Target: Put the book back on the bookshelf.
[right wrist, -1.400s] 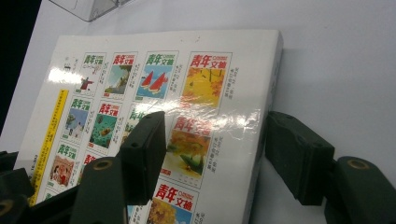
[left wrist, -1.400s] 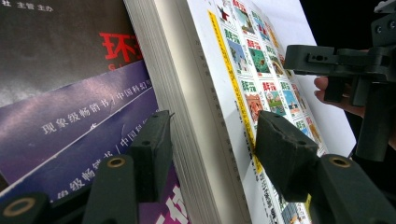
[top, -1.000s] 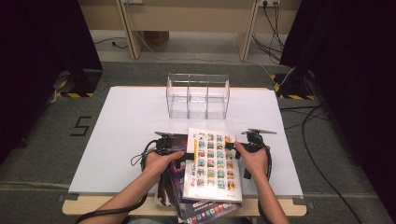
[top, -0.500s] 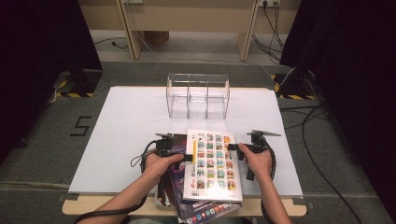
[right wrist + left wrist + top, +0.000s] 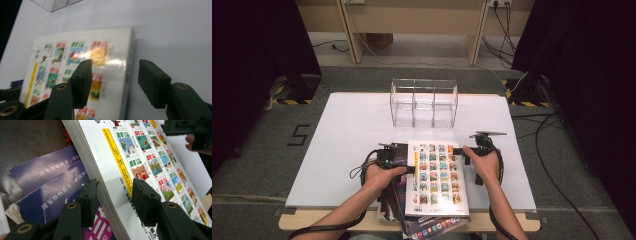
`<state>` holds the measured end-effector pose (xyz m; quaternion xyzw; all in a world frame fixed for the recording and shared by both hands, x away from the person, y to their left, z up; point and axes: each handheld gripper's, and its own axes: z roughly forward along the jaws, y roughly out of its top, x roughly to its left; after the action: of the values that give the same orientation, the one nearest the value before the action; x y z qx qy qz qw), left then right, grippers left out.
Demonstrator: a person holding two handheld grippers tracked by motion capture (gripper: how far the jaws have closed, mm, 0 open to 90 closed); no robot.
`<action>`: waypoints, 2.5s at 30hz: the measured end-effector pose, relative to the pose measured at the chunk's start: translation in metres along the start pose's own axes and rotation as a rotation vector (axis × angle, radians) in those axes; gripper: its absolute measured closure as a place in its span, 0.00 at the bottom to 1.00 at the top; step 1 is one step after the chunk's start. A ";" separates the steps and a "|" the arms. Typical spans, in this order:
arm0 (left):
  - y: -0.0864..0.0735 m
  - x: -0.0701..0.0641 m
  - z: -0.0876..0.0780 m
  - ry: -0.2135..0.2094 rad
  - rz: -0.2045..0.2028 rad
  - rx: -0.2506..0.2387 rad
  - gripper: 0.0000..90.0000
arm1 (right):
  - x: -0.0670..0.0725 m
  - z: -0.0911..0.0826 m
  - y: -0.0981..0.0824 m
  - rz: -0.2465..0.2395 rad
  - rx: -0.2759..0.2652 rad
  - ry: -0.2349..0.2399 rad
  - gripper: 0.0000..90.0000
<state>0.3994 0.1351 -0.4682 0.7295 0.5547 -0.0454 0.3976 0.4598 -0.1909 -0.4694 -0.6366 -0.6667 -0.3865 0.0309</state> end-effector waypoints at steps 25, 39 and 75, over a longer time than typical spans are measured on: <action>0.002 0.000 0.000 0.013 0.010 0.002 0.63 | -0.001 0.001 0.017 0.029 -0.026 0.095 0.67; 0.002 0.000 0.000 0.018 0.008 -0.003 0.63 | 0.000 0.001 0.015 0.015 0.057 0.169 0.65; 0.003 0.007 -0.002 -0.004 -0.023 -0.009 0.64 | 0.009 -0.006 0.019 0.074 0.016 0.257 0.82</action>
<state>0.4035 0.1414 -0.4686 0.7212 0.5625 -0.0488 0.4013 0.4715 -0.1888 -0.4514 -0.6057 -0.6365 -0.4580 0.1352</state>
